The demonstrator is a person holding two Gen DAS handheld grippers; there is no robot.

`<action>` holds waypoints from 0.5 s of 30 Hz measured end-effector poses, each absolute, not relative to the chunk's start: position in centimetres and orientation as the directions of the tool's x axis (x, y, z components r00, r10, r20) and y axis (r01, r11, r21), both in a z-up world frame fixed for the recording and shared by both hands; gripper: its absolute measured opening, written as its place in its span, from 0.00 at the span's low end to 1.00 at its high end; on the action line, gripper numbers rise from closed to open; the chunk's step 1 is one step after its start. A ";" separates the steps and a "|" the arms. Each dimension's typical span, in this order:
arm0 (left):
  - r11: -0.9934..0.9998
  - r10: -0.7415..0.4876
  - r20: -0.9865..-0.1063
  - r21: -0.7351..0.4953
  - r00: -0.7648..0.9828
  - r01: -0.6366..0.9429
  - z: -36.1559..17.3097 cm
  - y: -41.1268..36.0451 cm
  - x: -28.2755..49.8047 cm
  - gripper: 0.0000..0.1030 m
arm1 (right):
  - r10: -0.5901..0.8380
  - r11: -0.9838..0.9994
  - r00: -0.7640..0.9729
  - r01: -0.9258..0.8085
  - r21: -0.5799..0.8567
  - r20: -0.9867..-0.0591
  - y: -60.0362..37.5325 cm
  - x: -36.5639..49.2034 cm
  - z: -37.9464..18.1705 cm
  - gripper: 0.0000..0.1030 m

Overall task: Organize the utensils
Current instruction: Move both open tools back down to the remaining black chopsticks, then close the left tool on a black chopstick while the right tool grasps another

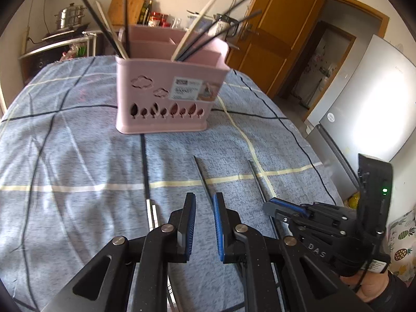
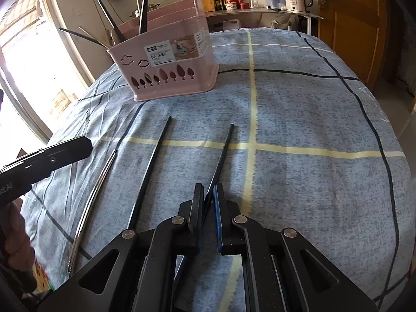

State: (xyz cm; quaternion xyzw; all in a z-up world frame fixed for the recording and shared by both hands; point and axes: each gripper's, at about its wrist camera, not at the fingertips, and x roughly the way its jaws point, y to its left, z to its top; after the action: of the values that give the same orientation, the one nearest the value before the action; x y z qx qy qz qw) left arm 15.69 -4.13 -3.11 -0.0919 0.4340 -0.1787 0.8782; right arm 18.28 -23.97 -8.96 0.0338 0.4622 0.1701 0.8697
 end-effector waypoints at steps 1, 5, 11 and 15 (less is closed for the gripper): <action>0.919 -0.395 -0.737 -0.318 0.548 0.233 -3.5 -4.6 16.2 0.13 | 0.326 0.941 0.515 -0.260 0.219 -0.792 -24.4 18.3 -9.0 0.08; 0.920 -0.392 -0.767 -0.319 0.508 0.228 -5.0 -6.4 17.9 0.14 | 0.319 0.944 0.516 -0.245 0.220 -0.795 -25.5 18.6 -8.9 0.08; 0.932 -0.362 -0.795 -0.311 0.486 0.184 -6.5 -7.8 19.9 0.26 | 0.311 0.949 0.525 -0.220 0.227 -0.792 -26.4 19.3 -8.8 0.09; 0.942 -0.335 -0.794 -0.283 0.507 0.179 -6.7 -8.4 20.1 0.26 | 0.299 0.953 0.528 -0.204 0.223 -0.795 -26.6 19.9 -8.9 0.09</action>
State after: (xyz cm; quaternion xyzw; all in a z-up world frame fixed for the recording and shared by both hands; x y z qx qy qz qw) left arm 20.10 -8.36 -6.70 -0.0825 0.4735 -0.1486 0.8642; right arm 19.94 -26.64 -8.90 0.0513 0.4641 0.1441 0.8725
